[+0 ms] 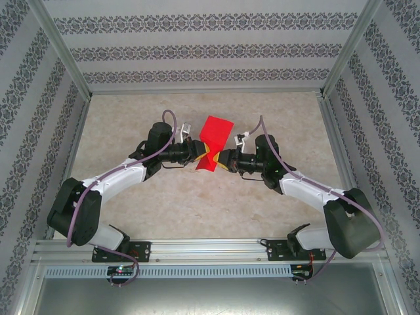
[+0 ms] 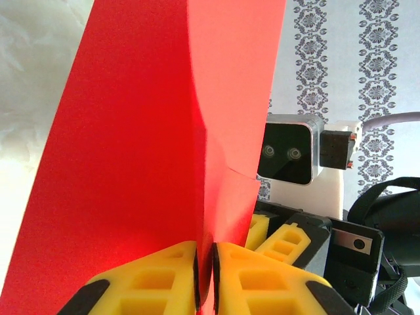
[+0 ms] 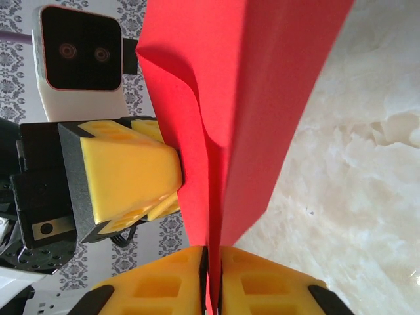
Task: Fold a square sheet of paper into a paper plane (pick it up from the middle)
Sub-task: Turn over a square sheet of paper at the center of the table.
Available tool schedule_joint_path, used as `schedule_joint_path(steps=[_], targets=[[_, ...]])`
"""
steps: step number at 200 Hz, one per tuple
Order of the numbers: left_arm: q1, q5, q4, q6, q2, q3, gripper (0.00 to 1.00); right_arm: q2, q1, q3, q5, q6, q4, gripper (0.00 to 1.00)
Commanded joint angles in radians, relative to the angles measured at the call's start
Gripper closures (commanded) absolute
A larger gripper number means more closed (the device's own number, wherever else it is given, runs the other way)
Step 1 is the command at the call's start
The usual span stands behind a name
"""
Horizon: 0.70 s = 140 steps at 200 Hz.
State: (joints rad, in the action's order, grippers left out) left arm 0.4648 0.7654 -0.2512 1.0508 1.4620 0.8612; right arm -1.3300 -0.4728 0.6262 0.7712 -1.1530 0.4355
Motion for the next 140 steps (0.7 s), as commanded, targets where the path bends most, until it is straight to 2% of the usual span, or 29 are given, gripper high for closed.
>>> schedule_joint_path(steps=[1,35,54,67,86,121,140], targets=[[0.0,0.0,-0.009,-0.035,0.009,-0.008,0.82,0.026,0.011,0.003,0.008,0.017,0.0,0.88],[0.0,0.002,0.0,-0.041,0.017,-0.007,0.8,0.036,0.02,0.007,0.011,0.039,-0.04,0.9],[0.0,0.007,0.003,-0.043,0.02,-0.002,0.74,0.05,0.027,0.02,0.005,0.081,-0.114,0.91],[0.001,0.01,0.011,-0.05,0.023,0.003,0.67,0.062,0.033,0.042,-0.004,0.137,-0.214,0.93],[0.0,0.013,0.037,-0.068,0.018,0.015,0.56,0.076,0.04,0.107,-0.06,0.287,-0.472,0.95],[-0.008,0.016,0.125,-0.123,-0.006,0.04,0.36,0.062,0.037,0.268,-0.313,0.592,-0.992,0.99],[-0.021,0.015,0.186,-0.159,-0.031,0.048,0.3,0.047,0.023,0.355,-0.534,0.692,-1.203,0.99]])
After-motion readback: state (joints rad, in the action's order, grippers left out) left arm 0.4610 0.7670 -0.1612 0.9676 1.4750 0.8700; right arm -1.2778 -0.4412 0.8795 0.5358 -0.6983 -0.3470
